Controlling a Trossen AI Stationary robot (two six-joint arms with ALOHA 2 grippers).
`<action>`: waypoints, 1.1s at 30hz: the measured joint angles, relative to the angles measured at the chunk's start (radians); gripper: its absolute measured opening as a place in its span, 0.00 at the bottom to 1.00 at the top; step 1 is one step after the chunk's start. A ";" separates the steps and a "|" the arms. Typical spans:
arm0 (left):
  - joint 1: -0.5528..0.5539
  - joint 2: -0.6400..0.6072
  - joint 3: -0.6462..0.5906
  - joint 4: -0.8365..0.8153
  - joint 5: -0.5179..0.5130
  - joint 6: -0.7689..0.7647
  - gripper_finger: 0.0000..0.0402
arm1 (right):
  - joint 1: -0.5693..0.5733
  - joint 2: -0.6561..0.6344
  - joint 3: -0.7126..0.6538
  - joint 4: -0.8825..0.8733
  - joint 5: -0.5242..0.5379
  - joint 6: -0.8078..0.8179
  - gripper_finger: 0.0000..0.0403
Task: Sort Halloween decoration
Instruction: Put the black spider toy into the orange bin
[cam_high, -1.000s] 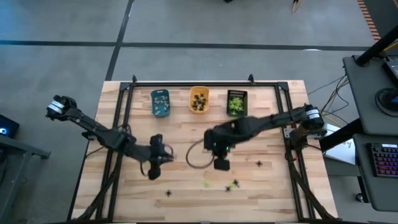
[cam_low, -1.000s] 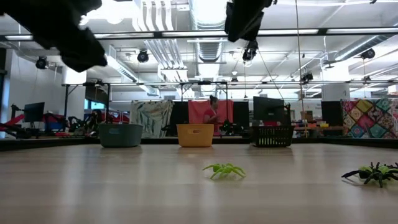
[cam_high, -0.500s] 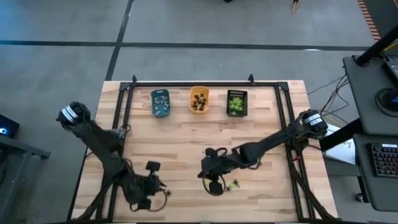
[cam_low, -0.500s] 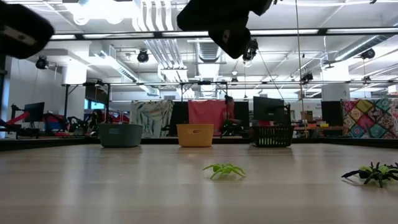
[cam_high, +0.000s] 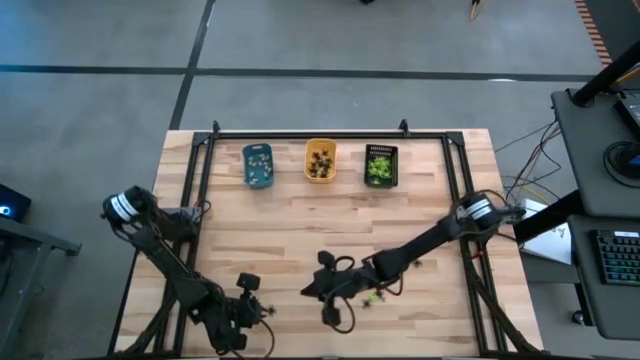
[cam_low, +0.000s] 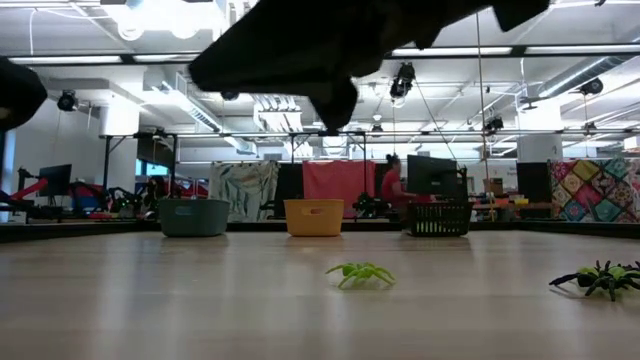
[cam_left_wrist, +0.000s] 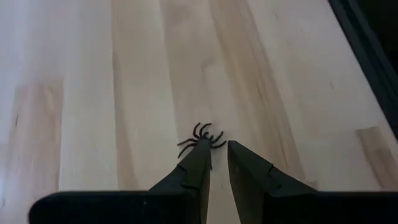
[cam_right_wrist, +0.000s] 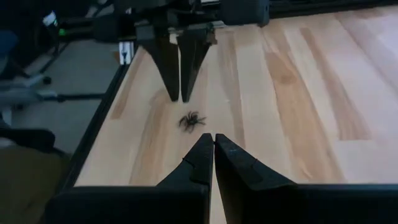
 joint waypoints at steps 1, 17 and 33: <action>-0.002 0.002 -0.002 0.000 0.000 -0.001 0.10 | 0.000 0.017 0.012 0.011 0.000 0.017 0.02; -0.006 0.085 -0.013 0.042 -0.038 -0.002 0.10 | -0.006 0.282 0.336 -0.085 -0.004 0.404 0.02; -0.007 0.092 -0.055 0.118 -0.049 -0.068 0.10 | -0.001 0.339 0.432 -0.218 -0.024 0.410 0.20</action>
